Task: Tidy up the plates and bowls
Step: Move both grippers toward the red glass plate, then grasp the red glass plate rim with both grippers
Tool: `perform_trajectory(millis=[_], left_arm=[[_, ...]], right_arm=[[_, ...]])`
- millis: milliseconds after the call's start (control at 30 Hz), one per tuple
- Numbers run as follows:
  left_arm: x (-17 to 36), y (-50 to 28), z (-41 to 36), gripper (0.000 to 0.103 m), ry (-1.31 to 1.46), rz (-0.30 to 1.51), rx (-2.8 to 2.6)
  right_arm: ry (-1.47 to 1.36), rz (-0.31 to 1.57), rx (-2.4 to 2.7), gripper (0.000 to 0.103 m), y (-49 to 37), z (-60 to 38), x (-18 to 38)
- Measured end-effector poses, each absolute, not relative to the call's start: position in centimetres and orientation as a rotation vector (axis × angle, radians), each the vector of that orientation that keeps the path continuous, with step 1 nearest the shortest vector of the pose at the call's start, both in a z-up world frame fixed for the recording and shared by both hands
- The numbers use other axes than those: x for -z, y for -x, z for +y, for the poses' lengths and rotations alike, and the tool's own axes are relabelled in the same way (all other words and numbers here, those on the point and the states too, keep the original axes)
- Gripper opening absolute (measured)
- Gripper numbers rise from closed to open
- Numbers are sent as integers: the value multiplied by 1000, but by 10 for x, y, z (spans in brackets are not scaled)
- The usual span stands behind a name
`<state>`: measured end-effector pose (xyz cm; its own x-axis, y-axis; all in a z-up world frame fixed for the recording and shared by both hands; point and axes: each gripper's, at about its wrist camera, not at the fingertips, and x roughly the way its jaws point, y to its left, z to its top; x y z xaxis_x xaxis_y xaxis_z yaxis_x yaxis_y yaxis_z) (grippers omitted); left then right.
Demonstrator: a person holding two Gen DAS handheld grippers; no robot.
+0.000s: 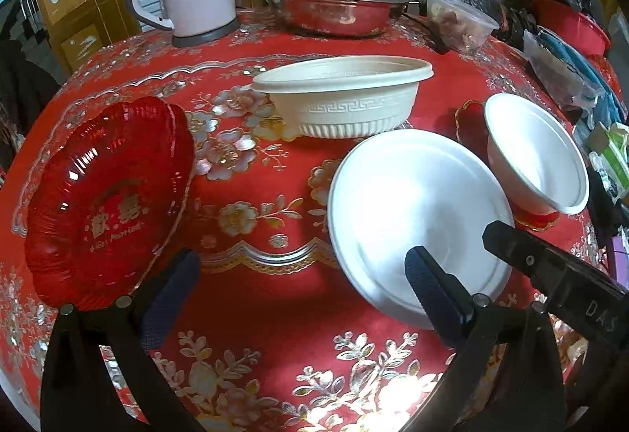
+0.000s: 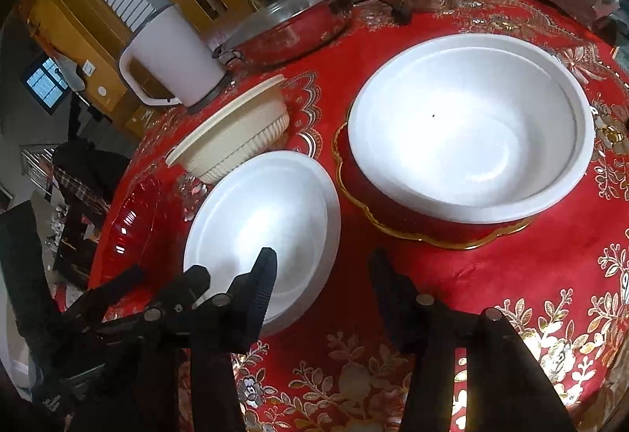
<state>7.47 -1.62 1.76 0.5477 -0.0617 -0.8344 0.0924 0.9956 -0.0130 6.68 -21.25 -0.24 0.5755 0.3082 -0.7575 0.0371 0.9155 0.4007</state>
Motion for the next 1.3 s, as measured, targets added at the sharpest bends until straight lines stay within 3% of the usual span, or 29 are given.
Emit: perform_trajectory(millis=[367,633,1033,1133,1233,1300], left_arm=[[-29,-44,-2,103,-57,981,160],[-78,-9,99,103,23,871,57],[-51,-41,221,103,185,905,-220],[-31,-57,228,103,197,955,-230],[-14,-70,230,98,219,999,-208],[-3,-79,231,77,251,1045,-185]], right_arm=[[-419,868,-177,53,-34,-217,-28],[-318,830,-378,55,-53,-137,-78],[-316,1102,-533,56,-140,-13,1],[-266,1116,-545,52,-149,3,12],[-236,1112,-540,30,-152,5,20],[-244,1115,-539,17,-153,-2,24]])
